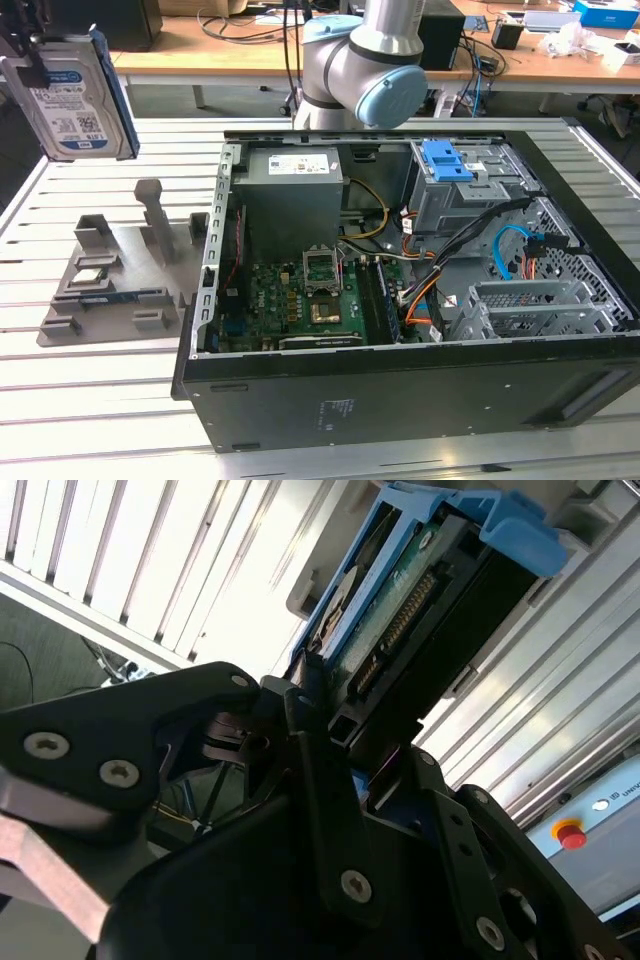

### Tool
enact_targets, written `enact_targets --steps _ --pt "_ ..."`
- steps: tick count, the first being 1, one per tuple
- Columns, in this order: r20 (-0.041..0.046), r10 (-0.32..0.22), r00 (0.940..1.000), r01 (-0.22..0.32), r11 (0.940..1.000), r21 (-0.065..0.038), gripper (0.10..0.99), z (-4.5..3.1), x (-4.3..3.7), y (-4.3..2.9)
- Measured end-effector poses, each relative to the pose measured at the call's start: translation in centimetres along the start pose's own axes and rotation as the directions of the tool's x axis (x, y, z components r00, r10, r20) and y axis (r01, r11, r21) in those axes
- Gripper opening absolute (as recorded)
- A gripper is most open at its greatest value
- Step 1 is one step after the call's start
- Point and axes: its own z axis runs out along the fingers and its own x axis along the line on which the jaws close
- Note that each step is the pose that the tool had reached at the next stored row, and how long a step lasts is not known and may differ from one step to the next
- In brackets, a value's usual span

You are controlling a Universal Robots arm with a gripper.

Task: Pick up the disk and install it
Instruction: 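Pick up the disk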

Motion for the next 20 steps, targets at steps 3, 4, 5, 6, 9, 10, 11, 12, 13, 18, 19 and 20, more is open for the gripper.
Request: enact_targets --steps 3,4,5,6,9,10,11,12,13,18,19,20 --pt "0.0 0.0 1.0 0.0 1.0 0.0 0.365 -0.49 -0.02 0.02" --pt "-0.0001 0.0 1.0 0.0 1.0 0.0 0.365 -0.69 -0.03 0.02" --pt "-0.0001 0.0 1.0 0.0 1.0 0.0 0.365 -0.85 -0.03 0.03" --pt "0.0 0.0 1.0 0.0 1.0 0.0 0.365 -1.09 -0.04 0.03" --pt "0.0 0.0 1.0 0.0 1.0 0.0 0.365 -1.63 -0.07 0.05" --pt "-0.0001 0.0 1.0 0.0 1.0 0.0 0.365 -1.86 -0.07 0.05" --pt "0.0 0.0 1.0 0.0 1.0 0.0 0.365 -2.1 -0.08 0.06" --pt "0.0 0.0 1.0 0.0 1.0 0.0 0.365 -2.39 -0.09 0.07" --pt "0.0 0.0 1.0 0.0 1.0 0.0 0.365 -2.63 -0.11 0.08" --pt "0.0 0.0 1.0 0.0 1.0 0.0 0.365 -3.65 -0.14 0.11" --pt "0.0 0.0 1.0 0.0 1.0 0.0 0.365 -3.85 -0.15 0.12" --pt "0.0 0.0 1.0 0.0 1.0 0.0 0.365 -4.02 -0.16 0.12"
